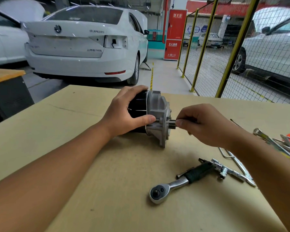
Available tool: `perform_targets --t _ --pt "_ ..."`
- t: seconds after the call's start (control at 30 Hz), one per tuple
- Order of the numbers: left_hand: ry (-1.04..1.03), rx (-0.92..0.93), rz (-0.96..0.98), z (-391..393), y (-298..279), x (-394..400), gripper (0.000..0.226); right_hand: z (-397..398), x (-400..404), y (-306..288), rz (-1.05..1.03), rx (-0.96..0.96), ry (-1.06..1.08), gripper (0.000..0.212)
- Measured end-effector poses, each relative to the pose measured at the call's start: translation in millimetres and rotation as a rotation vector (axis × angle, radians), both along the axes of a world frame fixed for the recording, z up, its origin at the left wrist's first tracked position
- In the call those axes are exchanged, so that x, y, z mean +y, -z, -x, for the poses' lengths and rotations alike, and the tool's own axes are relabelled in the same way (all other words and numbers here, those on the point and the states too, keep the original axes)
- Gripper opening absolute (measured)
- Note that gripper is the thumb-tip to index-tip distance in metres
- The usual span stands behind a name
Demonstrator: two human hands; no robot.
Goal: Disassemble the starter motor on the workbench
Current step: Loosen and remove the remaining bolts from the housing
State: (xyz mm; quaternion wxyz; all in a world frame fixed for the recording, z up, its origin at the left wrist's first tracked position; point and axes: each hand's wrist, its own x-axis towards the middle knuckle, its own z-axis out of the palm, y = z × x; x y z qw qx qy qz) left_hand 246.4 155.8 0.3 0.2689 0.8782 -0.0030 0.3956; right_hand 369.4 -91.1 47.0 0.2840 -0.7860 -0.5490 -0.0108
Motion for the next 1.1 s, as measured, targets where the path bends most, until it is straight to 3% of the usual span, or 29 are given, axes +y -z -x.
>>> perform_targets --t 0.37,0.77,1.1 --pt "-0.085 -0.013 -0.023 1 3 -7 0.087 9 5 -2 0.047 -0.316 0.088 0.007" --pt "-0.146 0.012 0.009 10 -1 -24 0.092 11 7 -2 0.059 -0.126 0.043 0.015" --pt "-0.153 0.031 -0.001 10 1 -24 0.092 18 5 -8 0.123 -0.360 0.054 0.020"
